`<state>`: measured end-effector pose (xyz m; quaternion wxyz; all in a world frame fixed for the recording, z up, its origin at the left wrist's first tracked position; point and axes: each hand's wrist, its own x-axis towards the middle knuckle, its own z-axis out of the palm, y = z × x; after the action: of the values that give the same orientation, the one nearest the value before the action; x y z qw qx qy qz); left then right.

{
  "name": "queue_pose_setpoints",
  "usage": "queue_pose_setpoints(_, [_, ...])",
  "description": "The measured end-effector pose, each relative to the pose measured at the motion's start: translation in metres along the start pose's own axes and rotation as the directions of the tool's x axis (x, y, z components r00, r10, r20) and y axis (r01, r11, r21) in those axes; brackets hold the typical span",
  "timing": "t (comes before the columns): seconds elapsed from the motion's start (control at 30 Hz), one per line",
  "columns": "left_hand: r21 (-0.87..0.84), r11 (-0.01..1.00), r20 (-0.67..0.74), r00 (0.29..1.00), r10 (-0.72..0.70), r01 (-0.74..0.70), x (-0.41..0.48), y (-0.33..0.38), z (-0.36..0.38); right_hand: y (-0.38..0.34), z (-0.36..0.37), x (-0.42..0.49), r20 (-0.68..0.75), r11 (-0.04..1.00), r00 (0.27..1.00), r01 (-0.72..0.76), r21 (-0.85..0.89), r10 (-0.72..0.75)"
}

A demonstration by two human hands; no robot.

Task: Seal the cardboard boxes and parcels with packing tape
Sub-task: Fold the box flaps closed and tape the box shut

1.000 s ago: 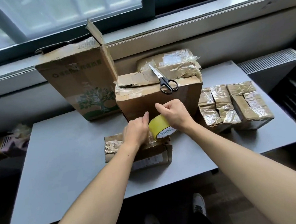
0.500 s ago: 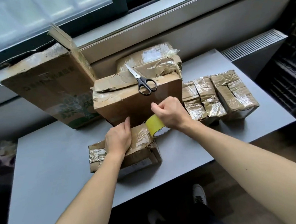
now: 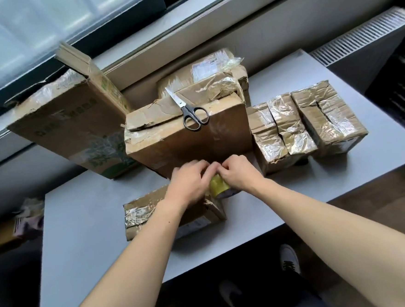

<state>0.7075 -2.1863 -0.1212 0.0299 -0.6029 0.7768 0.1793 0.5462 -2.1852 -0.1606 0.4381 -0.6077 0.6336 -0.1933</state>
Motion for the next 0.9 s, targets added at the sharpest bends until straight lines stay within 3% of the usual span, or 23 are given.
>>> queue_pose_setpoints(0.07, [0.069,0.997,0.085,0.996,-0.029,0.024,0.003,0.006,0.001,0.002,-0.003,-0.001,0.031,1.0,0.999,-0.012,-0.003,0.012])
queue_pose_setpoints(0.23, [0.084,0.984,0.105,0.981,-0.164,0.156,-0.008,-0.007,-0.006,-0.009,-0.019,-0.006,-0.027,0.994,0.995,0.101,0.038,-0.1])
queue_pose_setpoints(0.33, [0.054,0.974,0.095,0.97,-0.225,0.22,-0.019,-0.015,-0.01,-0.035,-0.03,-0.01,-0.053,0.963,0.983,0.181,0.197,-0.174])
queue_pose_setpoints(0.4, [0.037,0.969,0.072,0.967,-0.246,0.244,-0.023,-0.019,-0.013,-0.059,-0.037,-0.012,-0.024,0.855,0.994,0.103,0.508,-0.105])
queue_pose_setpoints(0.47, [-0.042,0.963,0.009,0.964,-0.265,0.265,-0.023,-0.018,-0.02,-0.079,-0.043,-0.008,0.015,0.654,1.0,-0.023,0.756,0.018])
queue_pose_setpoints(0.57, [-0.178,0.952,-0.071,0.961,-0.267,0.251,-0.022,-0.015,-0.036,-0.095,-0.044,0.0,0.025,0.454,0.986,-0.099,0.885,0.165])
queue_pose_setpoints(0.67, [-0.35,0.917,-0.136,0.958,-0.252,0.191,-0.016,-0.013,-0.055,-0.097,-0.036,0.001,-0.025,0.415,0.978,-0.064,0.908,0.206])
queue_pose_setpoints(0.73, [-0.543,0.831,-0.184,0.949,-0.257,0.12,-0.011,-0.009,-0.068,-0.098,-0.03,-0.006,-0.049,0.444,0.983,-0.034,0.896,0.175])
queue_pose_setpoints(0.77, [-0.667,0.741,-0.188,0.944,-0.271,0.08,-0.008,-0.008,-0.075,-0.099,-0.027,-0.011,-0.053,0.458,0.987,-0.022,0.889,0.151])
queue_pose_setpoints(0.87, [-0.946,0.321,-0.067,0.952,-0.298,0.034,-0.003,-0.006,-0.094,-0.106,-0.011,-0.031,-0.041,0.479,0.996,-0.003,0.878,0.082])
queue_pose_setpoints(0.9, [-0.97,0.242,-0.044,0.96,-0.275,0.025,-0.003,-0.008,-0.098,-0.11,-0.005,-0.037,-0.049,0.485,0.996,0.006,0.875,0.074])
